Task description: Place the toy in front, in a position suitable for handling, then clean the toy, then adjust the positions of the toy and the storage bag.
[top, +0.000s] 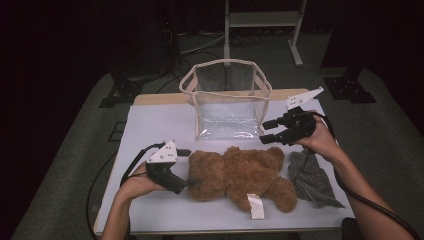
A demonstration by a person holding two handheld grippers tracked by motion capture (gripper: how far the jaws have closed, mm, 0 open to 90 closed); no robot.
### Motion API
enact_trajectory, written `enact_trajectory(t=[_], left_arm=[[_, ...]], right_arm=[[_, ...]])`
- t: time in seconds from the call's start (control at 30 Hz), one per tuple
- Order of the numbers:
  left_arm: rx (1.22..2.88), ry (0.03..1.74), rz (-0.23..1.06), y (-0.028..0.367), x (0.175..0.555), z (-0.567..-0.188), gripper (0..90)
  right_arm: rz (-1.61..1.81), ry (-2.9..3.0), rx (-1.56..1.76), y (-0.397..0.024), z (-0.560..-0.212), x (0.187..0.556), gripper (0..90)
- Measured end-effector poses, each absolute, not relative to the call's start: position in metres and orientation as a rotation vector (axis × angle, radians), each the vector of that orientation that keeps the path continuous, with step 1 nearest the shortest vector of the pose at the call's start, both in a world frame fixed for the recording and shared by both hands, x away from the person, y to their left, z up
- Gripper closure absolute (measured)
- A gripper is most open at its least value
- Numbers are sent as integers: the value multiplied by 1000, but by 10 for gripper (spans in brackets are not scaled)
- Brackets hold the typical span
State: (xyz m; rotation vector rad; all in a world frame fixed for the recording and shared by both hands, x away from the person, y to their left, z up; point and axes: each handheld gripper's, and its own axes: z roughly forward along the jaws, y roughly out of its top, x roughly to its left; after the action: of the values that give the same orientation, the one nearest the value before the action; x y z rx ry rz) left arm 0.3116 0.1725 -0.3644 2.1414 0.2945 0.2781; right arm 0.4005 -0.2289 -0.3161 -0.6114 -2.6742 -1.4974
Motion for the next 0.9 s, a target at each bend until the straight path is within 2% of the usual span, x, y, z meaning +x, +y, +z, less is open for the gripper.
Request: enact_trajectory(t=[0.47, 0.9], left_arm=[[2143, 303, 281, 177, 311, -363, 78], [2147, 299, 286, 181, 308, -361, 78]], right_arm=[[-1458, -2726, -553, -199, -299, 424, 338], [-1441, -2732, -489, -179, -293, 425, 341]])
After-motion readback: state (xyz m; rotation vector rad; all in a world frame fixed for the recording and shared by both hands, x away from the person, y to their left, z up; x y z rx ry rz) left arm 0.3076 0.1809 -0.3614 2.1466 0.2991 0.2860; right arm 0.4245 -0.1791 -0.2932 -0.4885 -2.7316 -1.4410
